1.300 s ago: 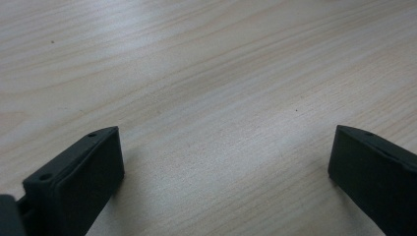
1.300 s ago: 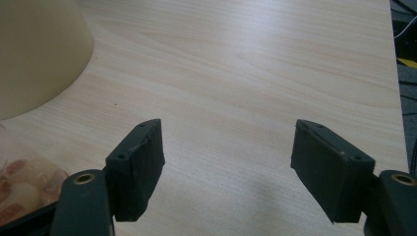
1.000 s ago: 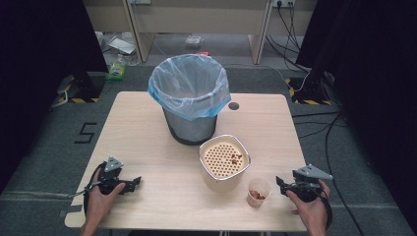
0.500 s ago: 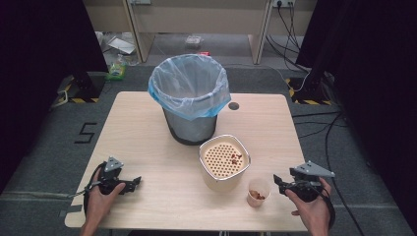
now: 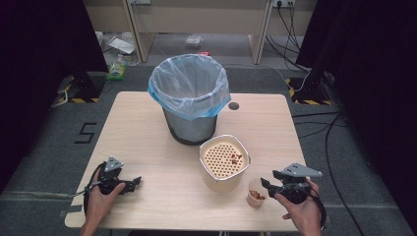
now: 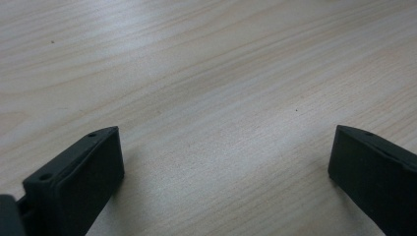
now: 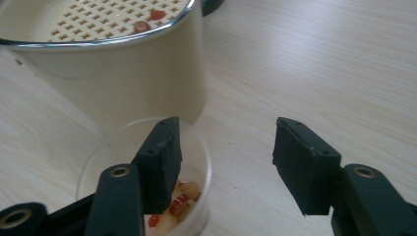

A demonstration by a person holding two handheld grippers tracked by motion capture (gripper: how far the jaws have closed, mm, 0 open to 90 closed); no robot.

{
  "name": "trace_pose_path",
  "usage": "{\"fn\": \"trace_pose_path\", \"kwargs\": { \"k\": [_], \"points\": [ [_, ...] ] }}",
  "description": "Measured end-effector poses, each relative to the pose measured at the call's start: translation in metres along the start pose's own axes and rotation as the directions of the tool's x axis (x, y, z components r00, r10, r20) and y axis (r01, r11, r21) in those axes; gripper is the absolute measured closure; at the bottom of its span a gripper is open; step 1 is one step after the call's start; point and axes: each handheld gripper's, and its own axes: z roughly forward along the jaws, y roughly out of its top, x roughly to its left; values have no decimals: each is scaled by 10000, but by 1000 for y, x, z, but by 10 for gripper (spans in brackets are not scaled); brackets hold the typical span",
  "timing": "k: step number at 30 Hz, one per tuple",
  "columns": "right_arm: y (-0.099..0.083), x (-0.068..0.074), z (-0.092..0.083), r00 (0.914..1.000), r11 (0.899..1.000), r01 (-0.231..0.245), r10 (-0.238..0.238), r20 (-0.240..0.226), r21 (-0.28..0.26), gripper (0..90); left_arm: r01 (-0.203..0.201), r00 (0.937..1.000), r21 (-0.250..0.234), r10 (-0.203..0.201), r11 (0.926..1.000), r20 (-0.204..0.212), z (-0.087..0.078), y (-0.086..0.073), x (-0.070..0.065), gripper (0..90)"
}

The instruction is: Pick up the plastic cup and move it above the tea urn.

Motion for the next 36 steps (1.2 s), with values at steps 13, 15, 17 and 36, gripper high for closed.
{"fn": "trace_pose_path", "kwargs": {
  "k": [13, 15, 17, 36],
  "points": [
    [-8, 4, 18, 9962, 9913, 850, -829, -258, 1000, 679, 4, 10000, -4, -4, 10000, 0, 0, 0, 0, 0],
    [-12, 0, 21, 9960, 9891, 819, -769, -446, 1223, 730, 1, 10000, -1, -1, 10000, 0, 0, 0, 0, 0],
    [-16, -1, 23, 9956, 9865, 817, -742, -580, 1416, 750, 0, 10000, -1, 0, 10000, 0, 0, 0, 0, 0],
    [-5, -8, 7, 9813, 9808, 1900, -1912, 239, 448, 897, 1, 10000, -3, -1, 10000, 0, 0, 0, 0, 0]
  ]
}}
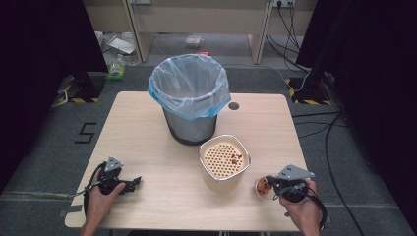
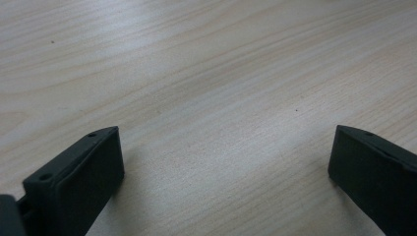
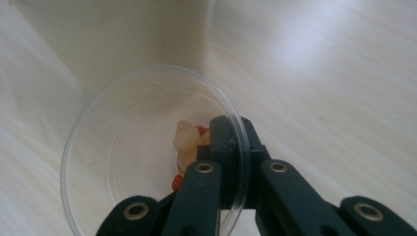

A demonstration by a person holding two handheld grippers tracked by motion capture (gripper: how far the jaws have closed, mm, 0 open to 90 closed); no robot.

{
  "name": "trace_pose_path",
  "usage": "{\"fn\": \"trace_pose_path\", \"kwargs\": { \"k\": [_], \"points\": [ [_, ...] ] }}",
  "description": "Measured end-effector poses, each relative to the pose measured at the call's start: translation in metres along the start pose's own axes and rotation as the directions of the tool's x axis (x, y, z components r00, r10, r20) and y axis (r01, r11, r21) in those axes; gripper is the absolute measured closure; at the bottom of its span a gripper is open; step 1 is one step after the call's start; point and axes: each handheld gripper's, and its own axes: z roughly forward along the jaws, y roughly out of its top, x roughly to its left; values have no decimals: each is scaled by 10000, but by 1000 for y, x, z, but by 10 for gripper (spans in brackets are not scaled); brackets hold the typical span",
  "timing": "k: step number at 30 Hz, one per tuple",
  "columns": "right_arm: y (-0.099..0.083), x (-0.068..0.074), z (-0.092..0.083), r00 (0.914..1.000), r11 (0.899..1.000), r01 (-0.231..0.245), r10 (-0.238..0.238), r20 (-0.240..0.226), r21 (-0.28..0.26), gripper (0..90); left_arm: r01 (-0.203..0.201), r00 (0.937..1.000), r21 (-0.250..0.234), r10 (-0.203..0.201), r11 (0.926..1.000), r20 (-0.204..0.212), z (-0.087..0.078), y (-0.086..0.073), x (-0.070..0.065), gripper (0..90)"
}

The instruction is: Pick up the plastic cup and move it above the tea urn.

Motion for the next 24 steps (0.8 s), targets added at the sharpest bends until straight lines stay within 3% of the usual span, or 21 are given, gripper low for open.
{"fn": "trace_pose_path", "kwargs": {
  "k": [9, 19, 24],
  "points": [
    [21, -21, -10, 9926, 9947, 446, -337, 1163, -928, 897, 0, 10000, 2, 0, 10000, 0, 0, 0, 0, 0],
    [48, -49, 5, 9829, 9888, 424, -155, 1837, -1430, 897, 2, 10000, 3, -2, 10000, 1, 0, 0, 0, 0],
    [57, -57, 12, 9810, 9876, 291, 15, 1940, -1545, 897, -6, 10000, 1, 6, 10000, -3, 0, 0, 0, 0]
  ]
}}
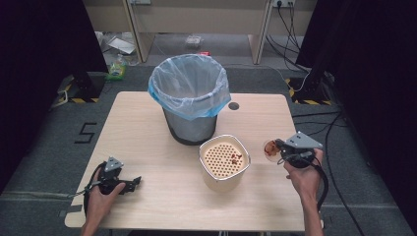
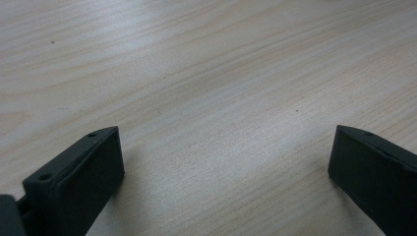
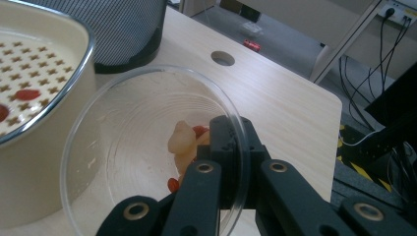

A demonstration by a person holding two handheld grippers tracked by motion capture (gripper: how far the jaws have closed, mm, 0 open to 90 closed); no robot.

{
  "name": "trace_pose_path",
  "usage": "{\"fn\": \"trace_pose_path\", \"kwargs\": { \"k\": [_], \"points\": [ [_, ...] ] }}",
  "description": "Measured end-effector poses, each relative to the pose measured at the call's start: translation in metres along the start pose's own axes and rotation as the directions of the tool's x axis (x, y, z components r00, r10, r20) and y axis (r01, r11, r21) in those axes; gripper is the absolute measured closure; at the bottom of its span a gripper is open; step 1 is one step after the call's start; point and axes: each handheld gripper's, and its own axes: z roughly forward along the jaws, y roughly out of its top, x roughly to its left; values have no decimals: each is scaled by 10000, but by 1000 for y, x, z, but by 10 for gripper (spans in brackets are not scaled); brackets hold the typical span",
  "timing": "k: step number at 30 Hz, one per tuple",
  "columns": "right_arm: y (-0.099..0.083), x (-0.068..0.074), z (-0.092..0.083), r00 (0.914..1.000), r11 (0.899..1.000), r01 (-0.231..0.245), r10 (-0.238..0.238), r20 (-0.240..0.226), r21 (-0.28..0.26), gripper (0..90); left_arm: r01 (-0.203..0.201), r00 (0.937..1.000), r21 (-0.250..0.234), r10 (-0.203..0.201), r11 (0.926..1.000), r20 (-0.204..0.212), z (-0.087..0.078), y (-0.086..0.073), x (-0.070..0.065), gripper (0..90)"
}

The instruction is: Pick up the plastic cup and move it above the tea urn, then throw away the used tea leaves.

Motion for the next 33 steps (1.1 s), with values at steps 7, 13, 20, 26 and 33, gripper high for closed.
{"fn": "trace_pose_path", "kwargs": {
  "k": [7, 13, 20, 26, 33],
  "points": [
    [14, -3, 12, 9998, 9994, 106, -99, 190, -341, 897, 4, 10000, 0, -4, 10000, -4, 0, 0, 0, 0],
    [26, 0, 16, 9977, 9939, 463, -411, 534, -1000, 897, 5, 10000, 8, -5, 10000, -9, 0, 0, 0, 0],
    [41, 10, 15, 9988, 9800, 466, -430, 230, -1932, 895, 3, 10000, 11, -3, 10000, -9, 0, 0, 0, 0],
    [51, 19, 14, 9968, 9667, 785, -731, 311, -2437, 895, 3, 10000, 10, -3, 10000, -10, 0, 0, 0, 0],
    [63, 41, 18, 9785, 9298, 2057, -1911, 774, -3053, 896, -8, 10000, -7, 8, 10000, -17, 0, 0, 0, 0]
  ]
}}
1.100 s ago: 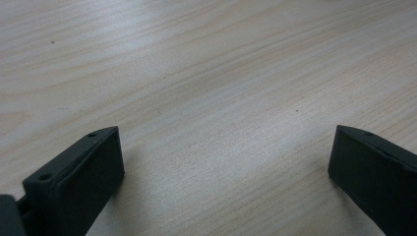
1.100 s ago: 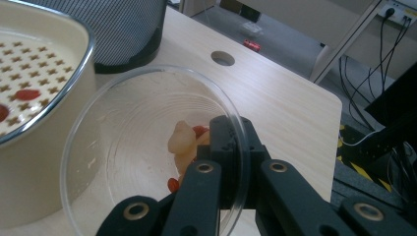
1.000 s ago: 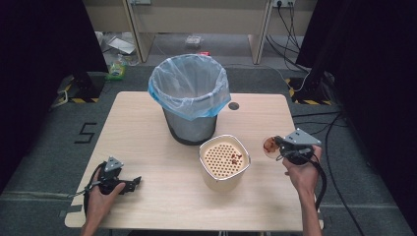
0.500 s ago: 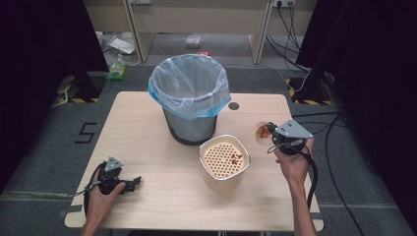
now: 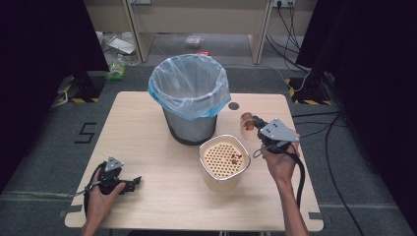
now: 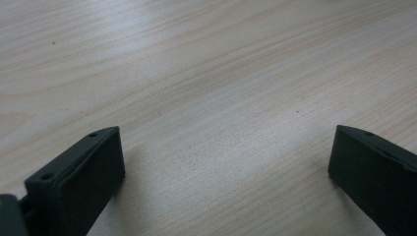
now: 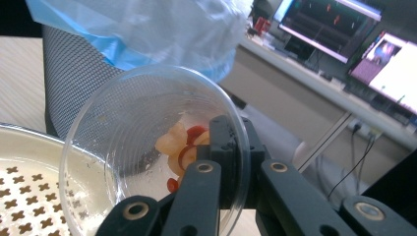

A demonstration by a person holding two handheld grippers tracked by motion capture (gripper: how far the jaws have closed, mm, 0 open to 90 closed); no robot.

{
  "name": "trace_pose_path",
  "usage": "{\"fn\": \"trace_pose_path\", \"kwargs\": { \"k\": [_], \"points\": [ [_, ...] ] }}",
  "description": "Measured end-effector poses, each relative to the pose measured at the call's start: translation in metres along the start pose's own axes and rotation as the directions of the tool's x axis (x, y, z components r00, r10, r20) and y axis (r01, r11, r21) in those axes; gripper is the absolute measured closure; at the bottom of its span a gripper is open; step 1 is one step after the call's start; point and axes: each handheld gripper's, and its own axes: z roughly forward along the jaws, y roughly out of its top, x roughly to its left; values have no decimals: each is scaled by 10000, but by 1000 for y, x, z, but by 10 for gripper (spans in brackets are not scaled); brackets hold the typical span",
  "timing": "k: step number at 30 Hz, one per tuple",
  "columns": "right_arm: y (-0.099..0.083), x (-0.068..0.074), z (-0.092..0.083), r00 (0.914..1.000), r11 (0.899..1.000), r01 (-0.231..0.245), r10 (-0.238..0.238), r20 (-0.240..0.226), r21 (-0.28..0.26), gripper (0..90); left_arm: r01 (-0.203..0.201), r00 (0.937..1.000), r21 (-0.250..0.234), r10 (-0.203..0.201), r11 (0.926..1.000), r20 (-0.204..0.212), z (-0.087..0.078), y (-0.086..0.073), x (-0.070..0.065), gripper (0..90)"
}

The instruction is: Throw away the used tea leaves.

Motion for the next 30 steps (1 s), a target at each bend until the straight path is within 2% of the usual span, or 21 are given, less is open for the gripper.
{"fn": "trace_pose_path", "kwargs": {
  "k": [1, 3, 4, 7, 10, 13, 14, 15, 16, 17, 18, 19, 20, 21, 22, 23, 24, 26, 28, 29, 30],
  "points": [
    [2, 4, 1, 9997, 9997, 242, -242, 1, -20, 896, -5, 10000, 4, 5, 10000, 2, 0, 0, 0, 0],
    [3, 6, 2, 9994, 9994, 349, -349, 2, -40, 896, 0, 10000, 1, 0, 10000, 2, 0, 0, 0, 0],
    [5, 12, 4, 9974, 9973, 711, -712, -57, -167, 896, -3, 10000, 2, 3, 10000, 2, 0, 0, 0, 0],
    [8, 20, 5, 9929, 9922, 1190, -1190, 16, -373, 897, -8, 10000, 2, 8, 10000, 0, 0, 0, 0, 0],
    [10, 24, 6, 9884, 9875, 1514, -1507, 197, -425, 897, -7, 10000, 2, 7, 10000, -2, 0, 0, 0, 0],
    [11, 29, 4, 9810, 9801, 1889, -1854, 577, -616, 898, -7, 10000, 2, 7, 10000, -1, 0, 0, 0, 0],
    [13, 32, 2, 9669, 9672, 2419, -2338, 1020, -769, 900, -8, 10000, 4, 8, 10000, -1, 0, 0, 0, 0],
    [13, 32, 2, 9669, 9672, 2419, -2338, 1020, -769, 900, -8, 10000, 4, 8, 10000, -1, 0, 0, 0, 0],
    [14, 34, 1, 9621, 9628, 2578, -2481, 1133, -814, 900, -9, 10000, 1, 9, 10000, -2, 0, 0, 0, 0],
    [16, 39, 0, 9458, 9490, 3023, -2870, 1518, -898, 900, -19, 10000, -4, 19, 10000, -13, 0, 0, 0, 0],
    [16, 41, 0, 9368, 9415, 3255, -3087, 1647, -868, 900, -19, 10000, -4, 19, 10000, -13, 0, 0, 0, 0],
    [16, 41, 0, 9368, 9415, 3255, -3087, 1647, -868, 900, -46, 10000, 3, 46, 10000, -23, 0, 0, 0, 0],
    [15, 49, 2, 9151, 9233, 3768, -3587, 1839, -741, 900, -48, 10000, 2, 48, 10000, -23, 0, 0, 0, 0],
    [16, 51, 2, 9092, 9166, 3912, -3711, 1887, -821, 900, -48, 10000, 5, 48, 10000, -22, 0, 0, 0, 0],
    [16, 51, 2, 9092, 9166, 3912, -3711, 1887, -821, 900, -48, 10000, 5, 48, 10000, -22, 0, 0, 0, 0],
    [18, 56, 2, 9010, 9071, 4087, -3835, 2026, -1005, 900, -55, 10000, 4, 55, 10000, -24, 0, 0, 0, 0],
    [17, 57, 4, 9007, 9071, 4104, -3872, 1971, -934, 900, -51, 10000, 3, 51, 10000, -19, 0, 0, 0, 0],
    [14, 62, 7, 8913, 8992, 4297, -4076, 1983, -829, 900, -47, 10000, 6, 47, 10000, -10, 0, 0, 0, 0],
    [14, 67, 7, 8678, 8784, 4708, -4442, 2226, -824, 900, -57, 10000, 0, 57, 10000, -33, 0, 0, -1, 0],
    [13, 67, 9, 8614, 8745, 4796, -4535, 2286, -722, 900, -67, 10000, 11, 67, 10000, -32, 0, 0, 0, 0],
    [13, 67, 9, 8614, 8745, 4796, -4535, 2286, -722, 900, -67, 10000, 11, 67, 10000, -32, 0, 0, 0, 0]
  ]
}}
